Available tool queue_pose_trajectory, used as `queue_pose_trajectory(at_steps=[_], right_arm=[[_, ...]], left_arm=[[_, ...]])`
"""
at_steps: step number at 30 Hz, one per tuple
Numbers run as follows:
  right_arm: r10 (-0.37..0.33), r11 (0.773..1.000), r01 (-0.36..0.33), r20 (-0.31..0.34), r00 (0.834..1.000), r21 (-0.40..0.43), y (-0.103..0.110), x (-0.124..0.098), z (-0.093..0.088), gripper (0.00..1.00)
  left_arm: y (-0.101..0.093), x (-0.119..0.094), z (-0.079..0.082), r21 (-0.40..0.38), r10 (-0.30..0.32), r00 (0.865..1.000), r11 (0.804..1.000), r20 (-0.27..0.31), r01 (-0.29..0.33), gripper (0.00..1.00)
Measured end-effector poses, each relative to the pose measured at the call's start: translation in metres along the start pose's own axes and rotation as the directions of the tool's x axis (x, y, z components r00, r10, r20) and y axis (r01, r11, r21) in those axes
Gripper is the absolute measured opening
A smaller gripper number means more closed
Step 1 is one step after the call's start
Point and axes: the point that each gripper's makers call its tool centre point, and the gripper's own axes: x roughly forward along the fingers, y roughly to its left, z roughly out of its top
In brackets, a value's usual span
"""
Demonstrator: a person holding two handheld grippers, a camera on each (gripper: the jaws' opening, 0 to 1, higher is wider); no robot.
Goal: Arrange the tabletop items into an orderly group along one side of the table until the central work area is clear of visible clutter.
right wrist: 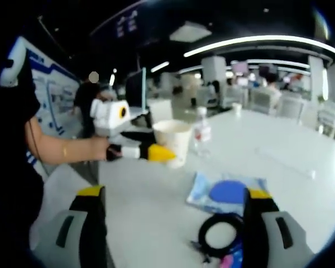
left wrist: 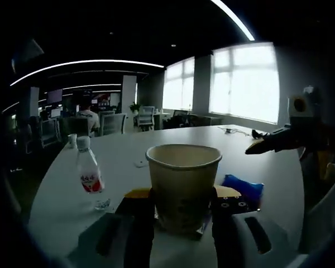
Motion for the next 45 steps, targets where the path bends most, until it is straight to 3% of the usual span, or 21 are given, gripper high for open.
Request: queue_pose_trajectory(at_steps=[10, 17, 30, 41, 45], right_arm=[[-0.029, 0.999, 0.029, -0.004, 1.000, 0.038, -0.020, 0.005, -0.008, 1.00], [-0.037, 0.997, 0.038, -0.011, 0.999, 0.069, -0.034, 0.016, -0.019, 1.00], [-0.071, 0.991, 0.074, -0.029, 0.997, 0.108, -0.059, 0.027, -0.034, 1.00], [-0.084, 0.988, 0.088, -0.039, 0.996, 0.130, -0.075, 0.037, -0.046, 1.00], [-0.089, 0.986, 0.094, -0.044, 0.995, 0.135, -0.079, 0.039, -0.049, 0.99]], left_arm=[[0.023, 0.021, -0.001, -0.018, 0.043, 0.999, 0.999, 0.018, -0.043, 0.37], [0.035, 0.037, -0.004, 0.011, 0.056, 0.998, 0.998, 0.022, -0.056, 0.37], [0.073, 0.068, -0.013, -0.026, 0.120, 0.992, 0.993, 0.039, -0.119, 0.37], [0.087, 0.100, -0.024, 0.025, 0.141, 0.990, 0.990, 0.031, -0.142, 0.37], [0.093, 0.107, -0.028, 0.011, 0.151, 0.988, 0.988, 0.038, -0.151, 0.37]])
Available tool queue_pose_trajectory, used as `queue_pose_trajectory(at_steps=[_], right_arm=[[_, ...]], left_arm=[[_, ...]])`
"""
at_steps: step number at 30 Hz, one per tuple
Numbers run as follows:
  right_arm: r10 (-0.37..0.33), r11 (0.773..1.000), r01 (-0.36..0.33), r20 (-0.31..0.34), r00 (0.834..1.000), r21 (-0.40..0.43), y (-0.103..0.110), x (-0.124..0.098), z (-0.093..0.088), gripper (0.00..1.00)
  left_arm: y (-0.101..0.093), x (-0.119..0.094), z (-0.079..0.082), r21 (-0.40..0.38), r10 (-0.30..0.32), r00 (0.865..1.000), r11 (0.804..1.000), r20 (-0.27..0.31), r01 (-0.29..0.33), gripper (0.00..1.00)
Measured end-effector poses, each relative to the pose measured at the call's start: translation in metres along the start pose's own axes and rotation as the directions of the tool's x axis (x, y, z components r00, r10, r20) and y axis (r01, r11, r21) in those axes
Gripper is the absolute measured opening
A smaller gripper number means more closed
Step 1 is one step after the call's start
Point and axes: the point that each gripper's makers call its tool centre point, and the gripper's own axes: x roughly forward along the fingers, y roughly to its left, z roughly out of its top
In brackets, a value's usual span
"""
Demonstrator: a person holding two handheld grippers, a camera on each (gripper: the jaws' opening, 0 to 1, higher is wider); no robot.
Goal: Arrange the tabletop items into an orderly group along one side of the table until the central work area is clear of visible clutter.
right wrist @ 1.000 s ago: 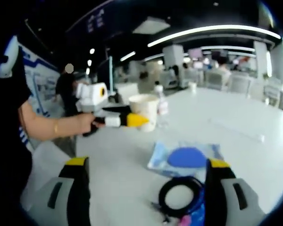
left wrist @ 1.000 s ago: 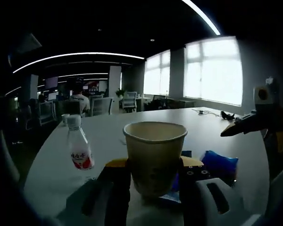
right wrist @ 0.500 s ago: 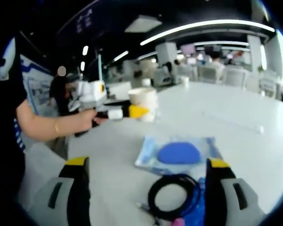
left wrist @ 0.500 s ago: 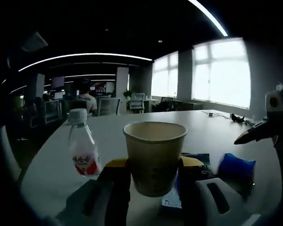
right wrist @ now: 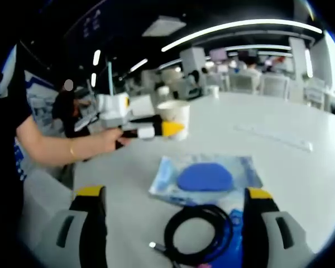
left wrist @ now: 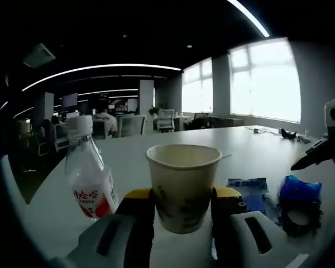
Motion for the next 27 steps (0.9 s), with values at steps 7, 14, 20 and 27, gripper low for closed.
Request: queue_pose_trajectory(at_steps=[7, 14, 20, 27], right_arm=[[-0.020, 1.000, 0.020, -0.005, 1.000, 0.011, -0.008, 0.002, -0.005, 0.99], [-0.033, 0.999, 0.033, -0.010, 0.999, 0.019, -0.013, 0.005, -0.009, 0.99], [-0.042, 0.999, 0.042, -0.009, 0.999, 0.027, -0.018, 0.007, -0.010, 0.98], [-0.049, 0.998, 0.049, -0.007, 0.999, 0.030, -0.021, 0.007, -0.010, 0.98]], left_arm=[[0.012, 0.012, -0.011, -0.013, 0.037, 0.999, 0.999, -0.002, -0.037, 0.38], [0.021, 0.021, -0.020, -0.015, 0.058, 0.998, 0.998, -0.010, -0.058, 0.38], [0.025, 0.027, -0.027, -0.019, 0.066, 0.998, 0.998, -0.019, -0.066, 0.38], [0.028, 0.031, -0.033, -0.019, 0.075, 0.997, 0.997, -0.033, -0.075, 0.38]])
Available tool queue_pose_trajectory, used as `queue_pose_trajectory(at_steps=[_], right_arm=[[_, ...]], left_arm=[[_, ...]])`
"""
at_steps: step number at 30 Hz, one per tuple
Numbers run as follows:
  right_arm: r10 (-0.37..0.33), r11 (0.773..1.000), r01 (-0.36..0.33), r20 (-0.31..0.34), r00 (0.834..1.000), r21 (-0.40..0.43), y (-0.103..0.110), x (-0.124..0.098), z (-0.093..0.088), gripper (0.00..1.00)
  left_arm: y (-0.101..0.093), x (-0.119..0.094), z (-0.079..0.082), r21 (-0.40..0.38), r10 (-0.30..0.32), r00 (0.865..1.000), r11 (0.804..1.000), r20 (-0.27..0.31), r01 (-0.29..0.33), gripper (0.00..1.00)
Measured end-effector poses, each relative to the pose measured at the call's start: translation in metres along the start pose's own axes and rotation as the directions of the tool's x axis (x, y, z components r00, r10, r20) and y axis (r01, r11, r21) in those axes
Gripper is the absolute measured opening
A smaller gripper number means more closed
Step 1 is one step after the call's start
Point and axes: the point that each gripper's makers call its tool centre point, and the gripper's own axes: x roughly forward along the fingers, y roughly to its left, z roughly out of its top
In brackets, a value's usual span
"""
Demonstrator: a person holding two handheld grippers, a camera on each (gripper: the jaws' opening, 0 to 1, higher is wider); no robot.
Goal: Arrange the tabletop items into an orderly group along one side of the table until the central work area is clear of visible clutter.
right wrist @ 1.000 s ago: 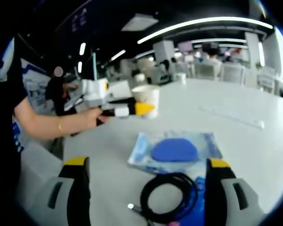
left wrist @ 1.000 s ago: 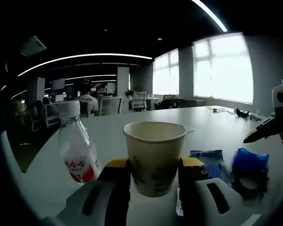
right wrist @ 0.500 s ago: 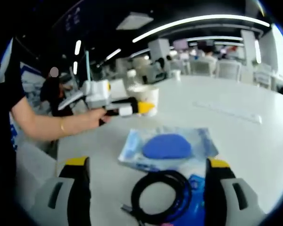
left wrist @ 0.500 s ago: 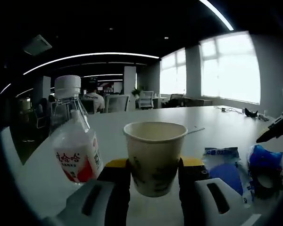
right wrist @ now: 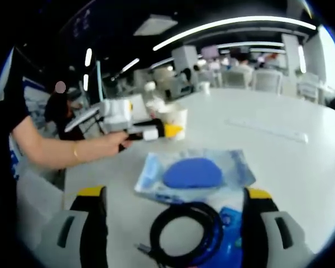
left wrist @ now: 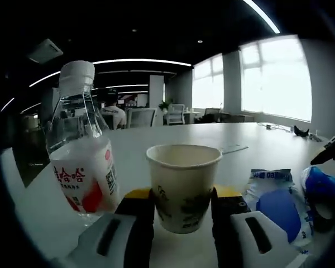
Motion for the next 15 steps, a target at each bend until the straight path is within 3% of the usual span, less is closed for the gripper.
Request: queue_pose_trajectory(at_steps=[7, 15], right_arm=[[-0.011, 1.000, 0.011, -0.005, 1.000, 0.001, -0.004, -0.002, -0.001, 0.98], [-0.023, 1.000, 0.023, -0.008, 1.000, 0.004, -0.006, -0.003, -0.002, 0.98]], left_arm=[[0.001, 0.003, -0.014, -0.010, 0.005, 0.999, 1.000, -0.038, -0.005, 0.38], [0.002, 0.004, -0.018, -0.023, 0.012, 0.999, 1.000, -0.052, -0.013, 0.39]])
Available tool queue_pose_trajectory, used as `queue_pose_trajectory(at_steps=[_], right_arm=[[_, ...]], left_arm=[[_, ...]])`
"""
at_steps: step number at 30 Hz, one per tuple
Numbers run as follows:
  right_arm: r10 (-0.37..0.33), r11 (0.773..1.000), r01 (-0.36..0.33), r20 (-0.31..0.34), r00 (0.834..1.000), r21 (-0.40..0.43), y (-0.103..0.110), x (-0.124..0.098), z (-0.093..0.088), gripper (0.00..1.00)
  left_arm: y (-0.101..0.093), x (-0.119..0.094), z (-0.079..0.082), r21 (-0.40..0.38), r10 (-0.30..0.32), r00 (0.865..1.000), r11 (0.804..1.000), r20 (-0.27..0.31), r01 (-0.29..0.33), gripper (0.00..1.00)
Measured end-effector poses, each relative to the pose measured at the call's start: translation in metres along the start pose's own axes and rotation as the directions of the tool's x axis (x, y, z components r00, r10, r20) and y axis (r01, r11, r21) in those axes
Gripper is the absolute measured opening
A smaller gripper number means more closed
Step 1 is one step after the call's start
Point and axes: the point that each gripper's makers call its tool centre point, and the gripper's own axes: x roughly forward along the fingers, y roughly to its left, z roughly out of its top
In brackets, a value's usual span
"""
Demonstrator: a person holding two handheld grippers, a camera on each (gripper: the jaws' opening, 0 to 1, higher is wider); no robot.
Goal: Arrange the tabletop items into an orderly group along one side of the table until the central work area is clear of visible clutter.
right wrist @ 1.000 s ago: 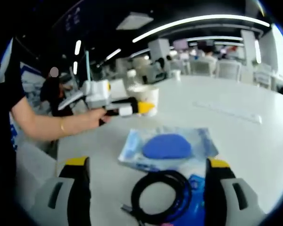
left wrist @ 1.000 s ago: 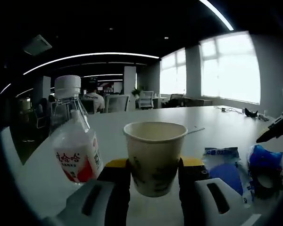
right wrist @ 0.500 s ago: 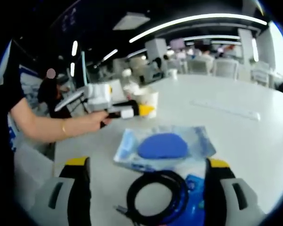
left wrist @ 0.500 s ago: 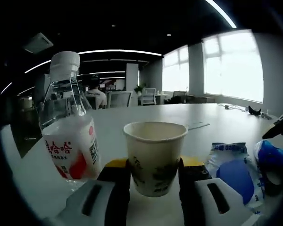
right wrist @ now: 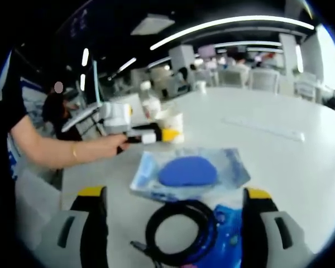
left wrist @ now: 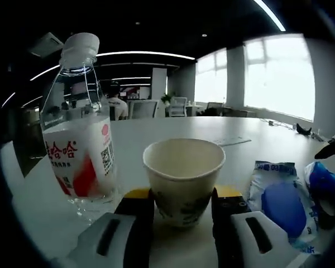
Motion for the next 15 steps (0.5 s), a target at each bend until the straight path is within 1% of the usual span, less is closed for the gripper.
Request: queue_pose_trajectory(at_steps=[2, 3, 5, 8, 10, 13, 15], right_arm=[[-0.001, 1.000, 0.001, -0.001, 1.000, 0.000, 0.000, 0.000, 0.000, 0.98], [-0.001, 1.000, 0.001, -0.001, 1.000, 0.001, 0.000, 0.000, 0.000, 0.98], [-0.001, 1.000, 0.001, -0.004, 1.000, 0.002, -0.001, 0.000, -0.001, 0.98], [0.002, 1.000, -0.002, -0.007, 1.000, 0.001, 0.000, 0.001, -0.002, 0.98], [0.000, 1.000, 0.000, -0.006, 1.000, 0.001, -0.001, 0.001, -0.002, 0.98], [-0.004, 1.000, 0.004, -0.005, 1.000, 0.002, -0.003, 0.001, -0.001, 0.98], [-0.006, 1.000, 0.006, -0.002, 1.000, 0.004, -0.005, 0.000, 0.000, 0.98]], left_arm=[[0.000, 0.000, -0.001, 0.003, 0.002, 1.000, 1.000, -0.006, -0.002, 0.39], [0.000, 0.001, -0.006, -0.004, 0.002, 1.000, 1.000, -0.029, -0.002, 0.39], [0.001, 0.001, -0.010, -0.015, 0.006, 0.999, 1.000, -0.046, -0.007, 0.39], [0.001, -0.002, -0.010, -0.054, 0.012, 0.999, 0.998, -0.037, -0.014, 0.45], [0.000, -0.003, -0.008, -0.090, 0.002, 1.000, 0.996, -0.025, -0.005, 0.47], [-0.004, -0.004, -0.008, -0.102, -0.015, 0.999, 0.995, -0.037, 0.011, 0.53], [-0.006, -0.005, -0.009, -0.095, -0.020, 0.999, 0.995, -0.047, 0.015, 0.56]])
